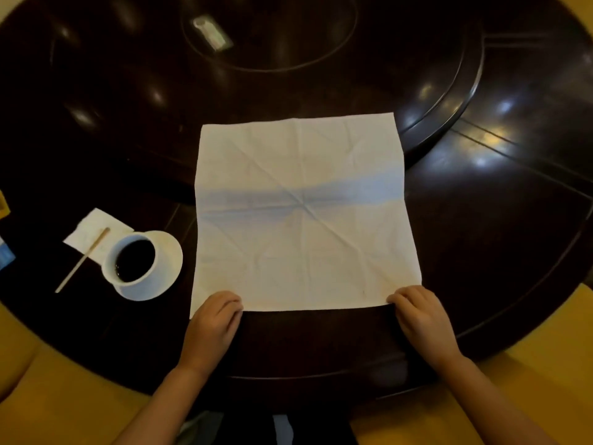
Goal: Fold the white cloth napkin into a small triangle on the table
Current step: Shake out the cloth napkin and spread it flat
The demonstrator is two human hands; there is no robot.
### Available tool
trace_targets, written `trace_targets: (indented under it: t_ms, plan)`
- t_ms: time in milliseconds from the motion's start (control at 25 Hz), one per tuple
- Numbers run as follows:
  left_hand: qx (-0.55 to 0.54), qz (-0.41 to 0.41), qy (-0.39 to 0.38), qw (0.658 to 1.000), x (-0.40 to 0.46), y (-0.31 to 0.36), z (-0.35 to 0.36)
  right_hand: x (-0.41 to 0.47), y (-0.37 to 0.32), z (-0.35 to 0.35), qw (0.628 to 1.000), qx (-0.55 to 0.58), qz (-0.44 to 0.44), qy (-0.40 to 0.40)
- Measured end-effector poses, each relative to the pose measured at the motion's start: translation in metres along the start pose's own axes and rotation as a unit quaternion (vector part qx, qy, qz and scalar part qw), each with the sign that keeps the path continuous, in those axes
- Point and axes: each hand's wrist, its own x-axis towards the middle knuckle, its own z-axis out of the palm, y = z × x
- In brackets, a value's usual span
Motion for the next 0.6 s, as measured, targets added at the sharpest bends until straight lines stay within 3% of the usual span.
trace_targets:
  t_ms: [320,600]
  plan:
    - [-0.040,0.006,-0.017,0.999,-0.052,0.017,0.001,-0.029,0.016,-0.027,0.998,-0.037,-0.041,0.037]
    - [-0.027,0.030,-0.043,0.998,-0.098,0.020,-0.004,-0.083,0.006,-0.047,0.991,-0.037,-0.040,-0.123]
